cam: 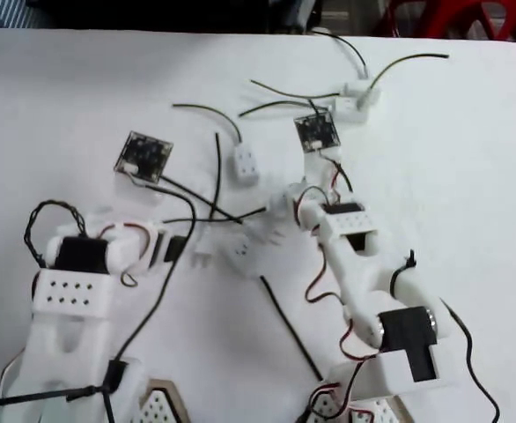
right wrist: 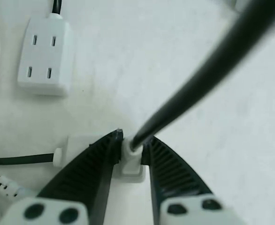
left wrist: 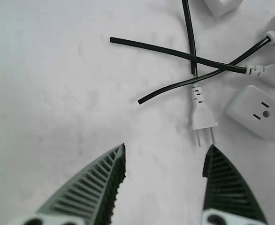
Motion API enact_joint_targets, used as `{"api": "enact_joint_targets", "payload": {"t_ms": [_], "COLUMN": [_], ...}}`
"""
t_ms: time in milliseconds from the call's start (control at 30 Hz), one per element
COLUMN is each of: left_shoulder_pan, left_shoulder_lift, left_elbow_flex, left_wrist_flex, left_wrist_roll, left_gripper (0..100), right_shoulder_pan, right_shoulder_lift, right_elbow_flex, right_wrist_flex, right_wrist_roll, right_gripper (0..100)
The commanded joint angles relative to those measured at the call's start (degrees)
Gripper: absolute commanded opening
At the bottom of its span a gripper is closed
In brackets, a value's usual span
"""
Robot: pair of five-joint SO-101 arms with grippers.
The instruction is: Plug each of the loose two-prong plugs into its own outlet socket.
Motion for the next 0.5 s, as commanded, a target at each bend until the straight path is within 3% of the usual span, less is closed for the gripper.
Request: {"api": "enact_joint_targets", "payload": {"t_ms": [0, 267, 467], "left_shoulder_pan": [-0.4, -0.4, -0.4], "left_shoulder_lift": [-1.45, -1.45, -1.45], "left_elbow_flex": [-0.09, 0.09, 0.18], "left_wrist_flex": [-1.23, -1.23, -1.23], "left_wrist_roll": [0.44, 0.44, 0.44], "left_gripper": [26, 26, 26], "right_shoulder_pan": [4.7, 16.13, 19.12], "right_shoulder_lift": [-3.03, -2.68, -0.4], "right_elbow_flex": [-2.73, -13.19, -18.55], "right_wrist_flex": [1.19, 1.1, 1.19], "right_wrist_roll": [-0.26, -2.02, -21.54], "right_gripper": [1.7, 1.8, 1.8]}}
